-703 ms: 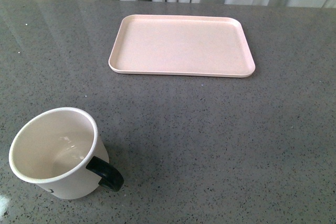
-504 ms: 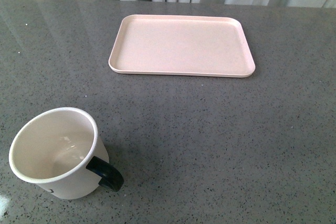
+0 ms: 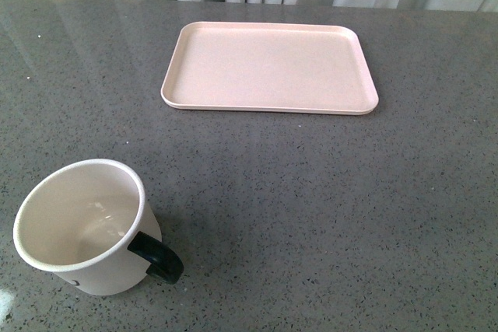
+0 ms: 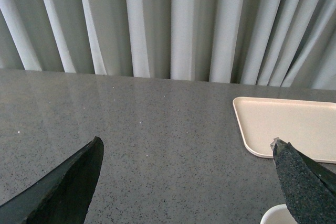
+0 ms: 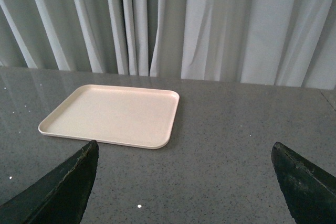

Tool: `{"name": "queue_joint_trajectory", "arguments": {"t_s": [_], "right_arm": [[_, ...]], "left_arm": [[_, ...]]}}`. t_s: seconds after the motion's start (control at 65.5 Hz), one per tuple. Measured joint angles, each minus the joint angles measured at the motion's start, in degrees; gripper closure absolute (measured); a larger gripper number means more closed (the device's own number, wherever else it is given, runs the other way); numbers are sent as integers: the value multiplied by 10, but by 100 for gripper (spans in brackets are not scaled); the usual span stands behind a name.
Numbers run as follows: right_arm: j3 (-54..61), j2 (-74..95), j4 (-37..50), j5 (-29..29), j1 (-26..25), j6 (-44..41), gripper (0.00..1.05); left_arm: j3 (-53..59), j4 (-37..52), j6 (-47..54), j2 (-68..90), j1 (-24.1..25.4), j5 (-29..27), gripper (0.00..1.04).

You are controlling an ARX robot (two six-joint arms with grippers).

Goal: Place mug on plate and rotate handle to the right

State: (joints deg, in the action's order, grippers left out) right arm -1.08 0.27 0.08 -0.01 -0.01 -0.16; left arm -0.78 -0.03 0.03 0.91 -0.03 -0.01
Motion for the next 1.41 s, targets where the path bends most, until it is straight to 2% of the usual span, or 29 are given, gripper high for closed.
{"name": "queue_joint_trajectory", "arguments": {"t_s": [0.153, 0.244, 0.305, 0.397, 0.535, 0.779, 0.947, 1.268, 1.405], "right_arm": [[0, 0, 0, 0, 0, 0, 9], [0, 0, 0, 1, 0, 0, 9], [0, 0, 0, 0, 0, 0, 9], [0, 0, 0, 0, 0, 0, 9], [0, 0, 0, 0, 0, 0, 9], [0, 0, 0, 0, 0, 0, 9], [0, 0, 0, 0, 0, 0, 9], [0, 0, 0, 0, 0, 0, 9], [0, 0, 0, 0, 0, 0, 9]], "left_arm": [[0, -1, 0, 1, 0, -3, 9], [-56, -126, -67, 84, -34, -103, 9], [-92, -141, -104, 172, -39, -116, 9], [-129, -111, -127, 261, -43, -111, 9], [-201, -26, -136, 455, -64, -70, 9], [-243, 26, -144, 644, -92, -45, 9], [-250, 19, -143, 676, -98, -43, 9], [-257, -9, -113, 705, -112, 13, 9], [-266, -19, -99, 716, -117, 19, 9]]}}
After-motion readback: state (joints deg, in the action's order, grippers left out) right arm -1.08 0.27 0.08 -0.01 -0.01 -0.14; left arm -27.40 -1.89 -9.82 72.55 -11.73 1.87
